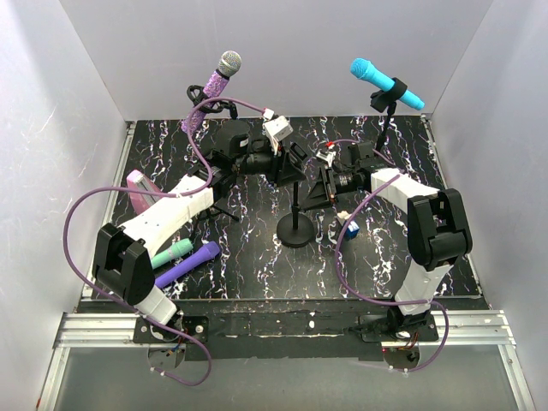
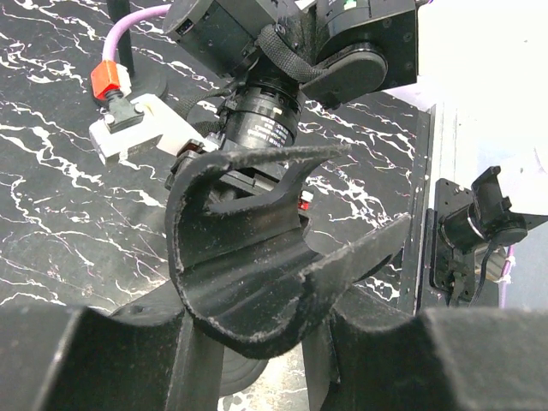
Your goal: Remove the microphone from the stand
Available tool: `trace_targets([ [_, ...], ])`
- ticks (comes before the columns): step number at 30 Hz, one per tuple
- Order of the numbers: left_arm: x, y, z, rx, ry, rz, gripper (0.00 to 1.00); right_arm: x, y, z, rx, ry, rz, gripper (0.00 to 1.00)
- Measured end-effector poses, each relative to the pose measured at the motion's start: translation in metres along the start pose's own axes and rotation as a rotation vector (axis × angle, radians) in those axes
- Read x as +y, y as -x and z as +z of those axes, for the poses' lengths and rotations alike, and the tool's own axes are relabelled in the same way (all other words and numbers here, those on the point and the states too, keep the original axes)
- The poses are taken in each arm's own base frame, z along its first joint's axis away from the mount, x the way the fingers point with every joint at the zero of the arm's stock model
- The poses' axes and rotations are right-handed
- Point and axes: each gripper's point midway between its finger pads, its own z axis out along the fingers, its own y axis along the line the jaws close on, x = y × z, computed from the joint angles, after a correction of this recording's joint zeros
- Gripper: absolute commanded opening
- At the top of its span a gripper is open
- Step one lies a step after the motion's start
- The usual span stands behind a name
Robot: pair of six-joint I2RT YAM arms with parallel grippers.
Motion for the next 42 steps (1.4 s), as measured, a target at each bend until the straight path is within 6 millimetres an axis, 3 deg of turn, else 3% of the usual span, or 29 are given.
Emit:
trace_targets([
  [3, 0.001, 0.0, 0.0, -0.001, 0.006, -0.007, 0.0, -0.002, 0.0, 0.0, -0.003, -0.009, -0.013, 0.2],
  [6, 0.002, -0.001, 0.0, 0.0, 0.011, -0.017, 0.0, -0.003, -0.001, -0.001, -0.001, -0.026, -0.082, 0.03],
  [7, 0.002, -0.001, 0.0, -0.001, 0.017, -0.023, 0.0, -0.002, -0.001, -0.002, -0.005, -0.043, -0.131, 0.01],
  [12, 0.005, 0.0, 0.0, -0.014, 0.048, -0.063, 0.0, 0.015, -0.001, -0.001, -0.016, -0.201, -0.54, 0.01],
  [15, 0.01, 0.001, -0.001, -0.028, 0.084, -0.09, 0.0, 0.042, -0.02, 0.009, 0.017, -0.216, -0.816, 0.01],
  [17, 0.016, 0.002, -0.004, -0.039, 0.118, -0.119, 0.0, 0.049, -0.031, 0.013, 0.026, -0.229, -0.957, 0.01],
  [21, 0.021, 0.003, -0.005, -0.055, 0.144, -0.146, 0.0, 0.04, -0.048, 0.018, 0.016, -0.287, -1.206, 0.01],
  [22, 0.021, 0.003, -0.004, -0.058, 0.146, -0.147, 0.0, 0.034, -0.047, 0.015, 0.002, -0.32, -1.231, 0.08],
  [25, 0.022, 0.003, -0.005, -0.062, 0.152, -0.149, 0.0, 0.025, -0.037, 0.007, -0.038, -0.402, -1.233, 0.41],
  [26, 0.022, 0.003, -0.005, -0.062, 0.152, -0.149, 0.0, 0.025, -0.033, 0.004, -0.053, -0.416, -1.221, 0.46],
  [28, 0.02, 0.003, -0.007, -0.063, 0.152, -0.147, 0.0, 0.027, -0.029, -0.001, -0.068, -0.426, -1.168, 0.67],
  [30, 0.019, 0.002, -0.008, -0.063, 0.154, -0.146, 0.0, 0.03, -0.026, -0.004, -0.074, -0.426, -1.091, 0.76],
  [34, 0.018, 0.001, -0.01, -0.065, 0.153, -0.14, 0.0, 0.03, -0.019, -0.006, -0.093, -0.394, -0.916, 0.81],
  [42, 0.018, 0.001, -0.01, -0.066, 0.153, -0.138, 0.0, 0.007, -0.031, 0.004, -0.065, -0.354, -0.614, 0.67],
])
